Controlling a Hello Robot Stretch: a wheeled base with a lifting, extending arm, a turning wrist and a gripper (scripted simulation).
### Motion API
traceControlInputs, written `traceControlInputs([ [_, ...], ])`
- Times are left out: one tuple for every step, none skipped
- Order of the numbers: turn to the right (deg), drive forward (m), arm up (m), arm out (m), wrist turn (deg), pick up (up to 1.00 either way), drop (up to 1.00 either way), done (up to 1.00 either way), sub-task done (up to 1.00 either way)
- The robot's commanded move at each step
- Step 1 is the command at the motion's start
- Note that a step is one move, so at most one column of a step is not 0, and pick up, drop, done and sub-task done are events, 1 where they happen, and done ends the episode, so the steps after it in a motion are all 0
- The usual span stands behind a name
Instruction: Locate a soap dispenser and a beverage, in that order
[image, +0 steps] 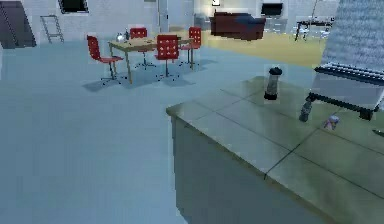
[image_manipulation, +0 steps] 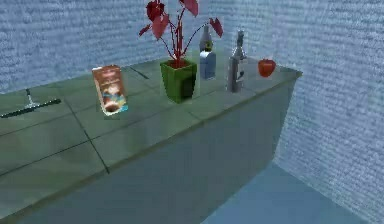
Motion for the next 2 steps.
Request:
traceControlInputs([
  [33.0,0.0,0.0,0.0,0.0,0.0,0.0,0.0,0.0],
  [0.0,0.0,0.0,0.0,0.0,0.0,0.0,1.0,0.0],
])
